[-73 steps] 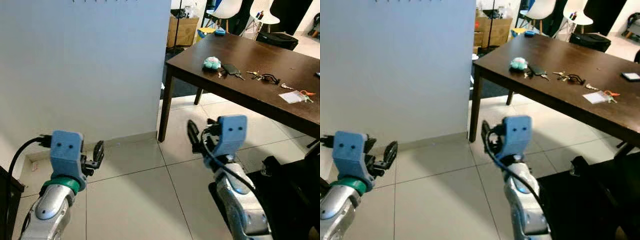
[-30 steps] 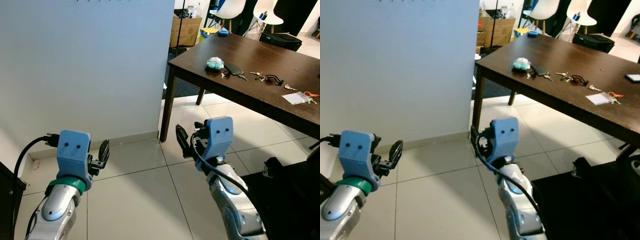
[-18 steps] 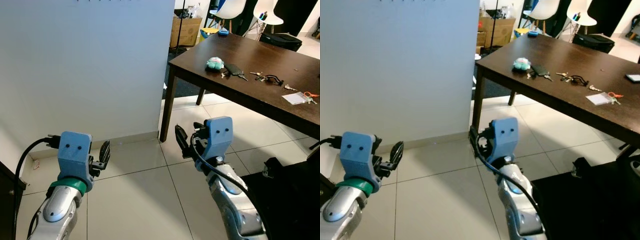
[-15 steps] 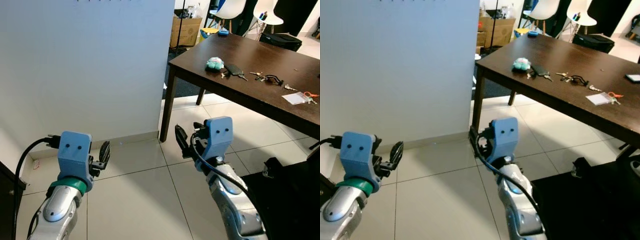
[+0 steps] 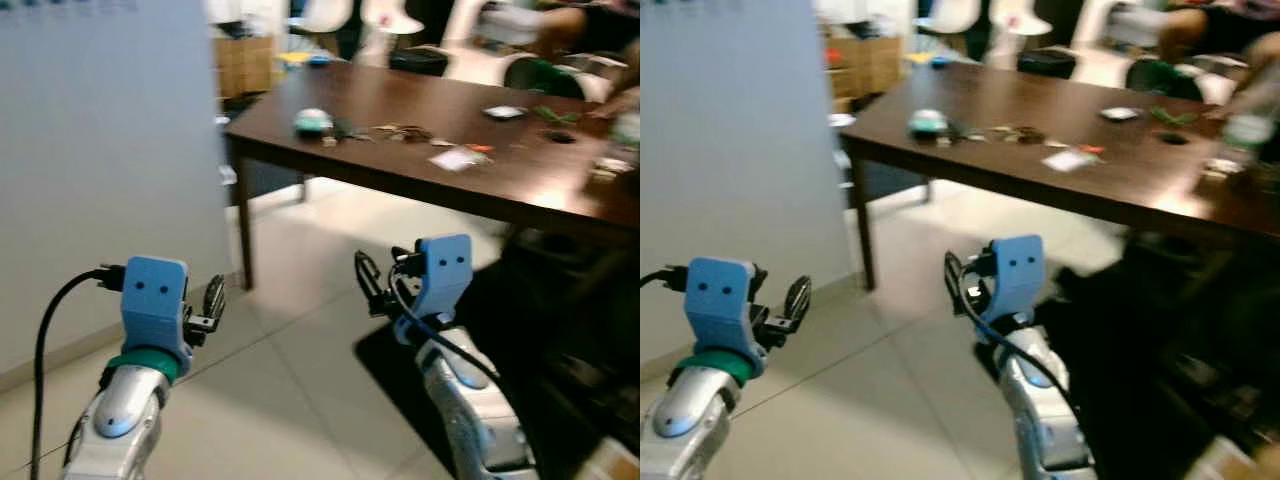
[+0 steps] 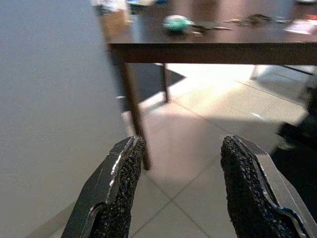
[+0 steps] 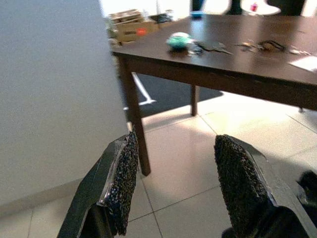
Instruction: Hang keys on a hook
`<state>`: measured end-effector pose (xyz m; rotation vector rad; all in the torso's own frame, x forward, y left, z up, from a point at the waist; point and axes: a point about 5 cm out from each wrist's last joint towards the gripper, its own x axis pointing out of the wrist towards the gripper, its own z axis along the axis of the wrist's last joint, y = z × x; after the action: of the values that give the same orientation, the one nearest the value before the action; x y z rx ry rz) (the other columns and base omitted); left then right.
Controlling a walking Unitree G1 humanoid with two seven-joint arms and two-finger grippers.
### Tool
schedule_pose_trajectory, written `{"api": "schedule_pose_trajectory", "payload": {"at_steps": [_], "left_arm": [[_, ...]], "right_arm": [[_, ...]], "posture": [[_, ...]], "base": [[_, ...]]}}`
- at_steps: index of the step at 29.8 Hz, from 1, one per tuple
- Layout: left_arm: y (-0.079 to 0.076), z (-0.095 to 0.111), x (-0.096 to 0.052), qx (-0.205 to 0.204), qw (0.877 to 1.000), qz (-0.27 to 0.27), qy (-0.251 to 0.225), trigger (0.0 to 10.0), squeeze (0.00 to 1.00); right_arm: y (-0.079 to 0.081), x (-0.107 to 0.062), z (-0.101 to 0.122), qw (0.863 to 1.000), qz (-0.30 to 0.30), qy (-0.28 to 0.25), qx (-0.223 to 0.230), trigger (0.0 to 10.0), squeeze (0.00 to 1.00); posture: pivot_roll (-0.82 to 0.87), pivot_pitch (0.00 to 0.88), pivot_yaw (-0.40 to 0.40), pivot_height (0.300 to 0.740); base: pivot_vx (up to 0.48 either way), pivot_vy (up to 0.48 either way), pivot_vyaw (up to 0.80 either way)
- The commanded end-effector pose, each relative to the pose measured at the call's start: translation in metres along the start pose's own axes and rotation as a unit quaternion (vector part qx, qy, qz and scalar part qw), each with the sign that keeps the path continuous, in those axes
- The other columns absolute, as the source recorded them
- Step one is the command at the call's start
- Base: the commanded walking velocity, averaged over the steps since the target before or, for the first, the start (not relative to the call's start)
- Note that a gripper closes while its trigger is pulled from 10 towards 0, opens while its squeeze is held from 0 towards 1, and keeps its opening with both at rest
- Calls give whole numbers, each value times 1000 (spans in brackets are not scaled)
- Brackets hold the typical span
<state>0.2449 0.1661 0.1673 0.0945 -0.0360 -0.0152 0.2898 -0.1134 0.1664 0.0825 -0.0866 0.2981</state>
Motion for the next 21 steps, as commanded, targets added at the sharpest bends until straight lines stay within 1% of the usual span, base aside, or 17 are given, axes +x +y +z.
{"api": "schedule_pose_trajectory", "payload": {"at_steps": [1, 5, 11, 13, 21], "left_arm": [[0, -4, -1, -1, 1000, 0, 10, 10000, 0], [2, -6, -1, 5, 1000, 4, 16, 10000, 0], [3, -6, 0, 12, 1000, 12, 12, 10000, 0], [4, -6, 0, 19, 1000, 18, 6, 10000, 0], [5, -6, 0, 20, 1000, 22, 7, 10000, 0]], "right_arm": [[1, 0, -2, 1000, 3, 5, 5, 10000, 0], [1, 1, -2, 1000, 4, 5, 5, 10000, 0], [2, 2, -1, 1000, 5, 4, 3, 10000, 0], [4, 2, -1, 1000, 8, -1, -6, 10000, 0], [6, 2, -1, 1000, 12, -2, -8, 10000, 0]], "posture": [[-51, 0, 59, 740], [-48, 0, 59, 740], [-47, 0, 59, 740], [-47, 0, 59, 740], [-43, 0, 57, 740]], "base": [[0, 0, -775], [0, 0, -775], [0, 0, -780], [364, 0, 0], [470, 0, 0]]}}
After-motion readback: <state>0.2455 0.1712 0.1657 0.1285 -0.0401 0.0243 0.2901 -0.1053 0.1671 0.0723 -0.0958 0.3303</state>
